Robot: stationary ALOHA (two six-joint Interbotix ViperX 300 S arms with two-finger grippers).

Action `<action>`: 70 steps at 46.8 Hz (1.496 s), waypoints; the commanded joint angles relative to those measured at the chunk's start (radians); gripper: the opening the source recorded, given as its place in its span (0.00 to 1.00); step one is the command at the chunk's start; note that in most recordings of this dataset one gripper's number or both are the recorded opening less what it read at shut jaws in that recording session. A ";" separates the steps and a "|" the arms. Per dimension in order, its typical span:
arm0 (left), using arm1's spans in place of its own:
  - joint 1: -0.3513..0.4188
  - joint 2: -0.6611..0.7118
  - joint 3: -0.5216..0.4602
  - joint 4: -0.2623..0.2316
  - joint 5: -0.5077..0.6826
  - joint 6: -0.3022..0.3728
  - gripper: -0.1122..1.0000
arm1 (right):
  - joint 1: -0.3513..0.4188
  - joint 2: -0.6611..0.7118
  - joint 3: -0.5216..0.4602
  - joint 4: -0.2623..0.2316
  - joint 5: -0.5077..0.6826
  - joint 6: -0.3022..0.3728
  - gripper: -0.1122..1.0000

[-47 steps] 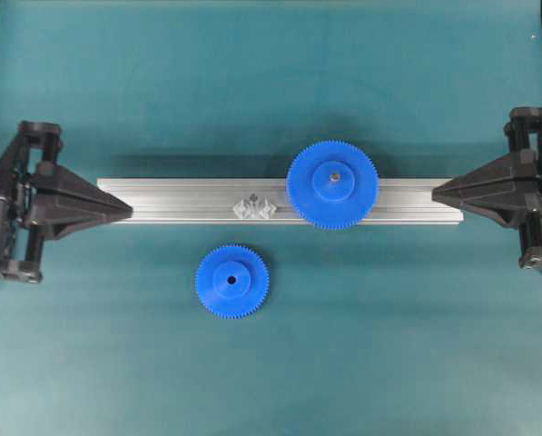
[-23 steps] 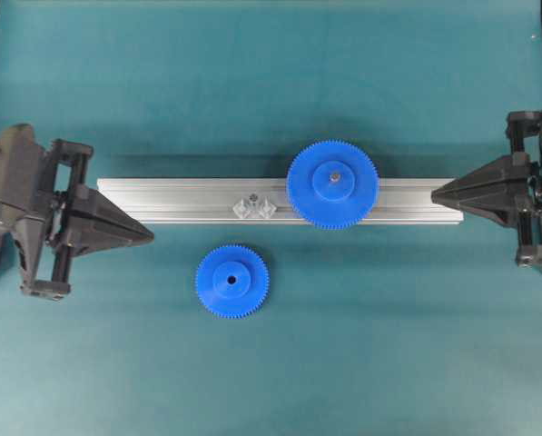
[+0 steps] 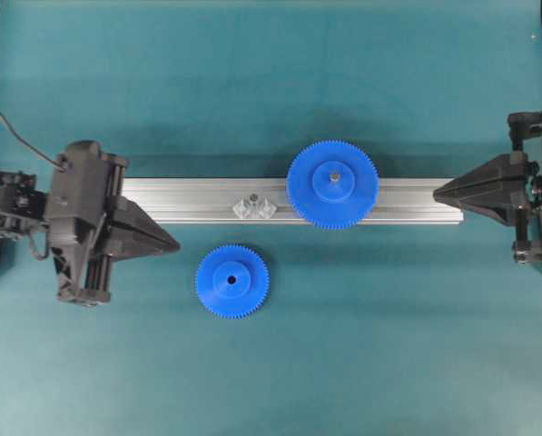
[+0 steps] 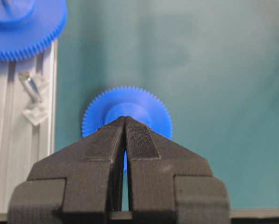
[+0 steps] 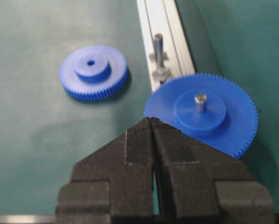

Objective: Find the location of the shaft and insert the small gear.
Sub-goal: 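Move the left gripper from rest toward the loose blue gear, then position the left gripper above the small blue gear's hub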

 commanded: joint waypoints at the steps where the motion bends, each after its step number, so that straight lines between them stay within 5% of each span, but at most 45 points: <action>1: -0.006 0.017 -0.048 0.003 0.015 -0.002 0.08 | -0.003 0.005 -0.008 0.000 0.002 0.011 0.11; 70: -0.017 0.396 -0.305 0.003 0.212 0.006 0.08 | -0.032 0.003 0.021 0.000 0.017 0.014 0.11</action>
